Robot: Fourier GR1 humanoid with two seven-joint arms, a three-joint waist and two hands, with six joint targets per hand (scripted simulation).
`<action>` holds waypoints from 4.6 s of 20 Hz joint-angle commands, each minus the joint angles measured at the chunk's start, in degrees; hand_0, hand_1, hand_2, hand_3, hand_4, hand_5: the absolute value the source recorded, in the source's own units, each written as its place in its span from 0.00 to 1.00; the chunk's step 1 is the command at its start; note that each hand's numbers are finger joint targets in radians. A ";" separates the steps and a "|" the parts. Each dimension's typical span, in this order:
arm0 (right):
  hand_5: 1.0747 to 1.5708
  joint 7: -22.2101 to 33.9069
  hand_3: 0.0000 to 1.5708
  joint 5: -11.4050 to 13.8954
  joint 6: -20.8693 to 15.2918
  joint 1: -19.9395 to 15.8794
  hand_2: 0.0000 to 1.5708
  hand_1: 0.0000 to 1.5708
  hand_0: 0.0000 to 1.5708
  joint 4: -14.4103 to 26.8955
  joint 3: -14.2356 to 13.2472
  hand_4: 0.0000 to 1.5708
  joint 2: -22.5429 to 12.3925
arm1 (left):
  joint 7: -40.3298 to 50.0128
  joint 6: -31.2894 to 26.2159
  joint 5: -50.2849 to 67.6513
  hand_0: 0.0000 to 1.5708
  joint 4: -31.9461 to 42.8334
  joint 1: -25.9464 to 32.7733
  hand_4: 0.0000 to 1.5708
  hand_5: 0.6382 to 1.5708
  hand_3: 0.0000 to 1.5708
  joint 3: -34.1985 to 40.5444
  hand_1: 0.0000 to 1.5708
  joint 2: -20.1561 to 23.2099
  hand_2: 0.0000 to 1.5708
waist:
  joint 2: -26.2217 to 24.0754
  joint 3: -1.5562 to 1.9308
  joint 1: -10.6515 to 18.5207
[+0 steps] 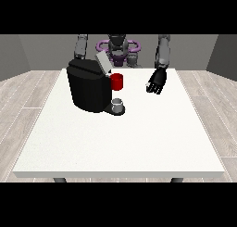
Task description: Insert the coffee pod into the coffee machine and close the lid
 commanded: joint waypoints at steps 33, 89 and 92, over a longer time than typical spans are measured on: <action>1.00 0.92 0.00 -1.09 0.84 -4.95 0.00 0.00 0.00 0.60 -2.10 0.00 -0.73 | 10.06 -21.72 10.29 0.76 -3.20 -26.79 0.31 1.00 0.80 14.30 0.76 -2.94 0.79 | -4.01 -0.04 -5.48; 1.00 2.26 0.00 0.80 -2.89 -12.29 0.00 0.00 0.00 -1.15 -3.24 0.00 -0.80 | 4.01 -14.26 0.67 0.77 4.02 -37.83 0.00 1.00 0.70 11.78 0.77 3.92 0.78 | 8.71 -0.02 -10.58; 1.00 4.74 0.00 0.06 0.31 -11.24 0.00 0.00 0.00 -4.48 -2.92 0.00 -3.19 | -0.18 -13.68 0.05 0.74 5.89 -35.31 0.00 1.00 0.67 12.17 0.74 7.42 0.75 | 8.43 -0.05 -12.04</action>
